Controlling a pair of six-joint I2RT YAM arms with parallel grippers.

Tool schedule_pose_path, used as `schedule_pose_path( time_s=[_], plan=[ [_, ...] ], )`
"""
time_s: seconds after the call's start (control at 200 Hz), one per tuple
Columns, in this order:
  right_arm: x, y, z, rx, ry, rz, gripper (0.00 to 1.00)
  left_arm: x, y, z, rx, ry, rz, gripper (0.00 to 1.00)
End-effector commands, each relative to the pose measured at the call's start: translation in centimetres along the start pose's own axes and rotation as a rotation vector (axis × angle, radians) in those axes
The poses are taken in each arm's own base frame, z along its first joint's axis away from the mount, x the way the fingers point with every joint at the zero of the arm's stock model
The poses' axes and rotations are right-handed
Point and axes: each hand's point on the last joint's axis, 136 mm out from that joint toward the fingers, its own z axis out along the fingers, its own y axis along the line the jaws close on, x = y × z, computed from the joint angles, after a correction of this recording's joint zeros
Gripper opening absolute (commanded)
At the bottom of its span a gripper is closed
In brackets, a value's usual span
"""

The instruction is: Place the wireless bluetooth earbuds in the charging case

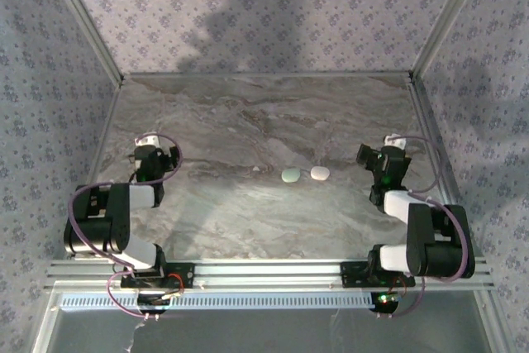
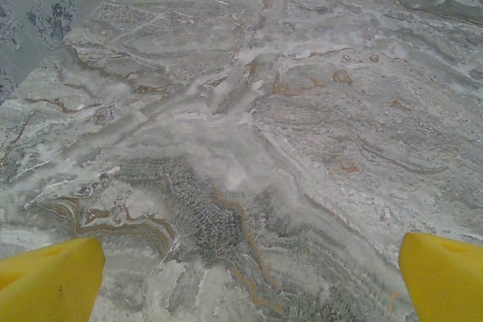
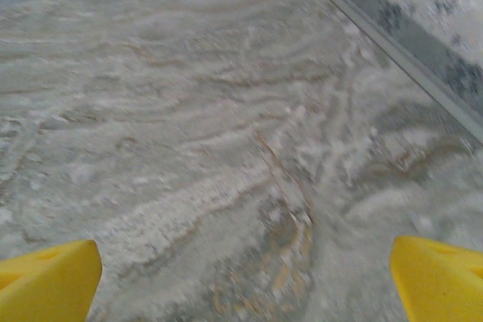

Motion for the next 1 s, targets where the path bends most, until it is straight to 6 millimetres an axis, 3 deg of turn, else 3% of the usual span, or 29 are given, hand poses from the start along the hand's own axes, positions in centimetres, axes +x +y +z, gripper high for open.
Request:
schedule_pose_path(
  time_s=[0.0,0.27,0.994],
  plan=[
    [-1.2,0.8,0.2,-0.034,-0.096,-0.064,1.0,-2.4,-0.8,0.2,0.046,-0.094,0.007,1.0],
    [0.4,4.3,1.8,-0.123,-0.066,-0.202,1.0,-2.0,-1.4,0.3,0.079,-0.096,0.021,1.0],
    [0.5,4.1,2.3,-0.159,-0.02,-0.171,1.0,-2.0,-1.6,0.6,0.068,-0.08,0.039,1.0]
  ],
)
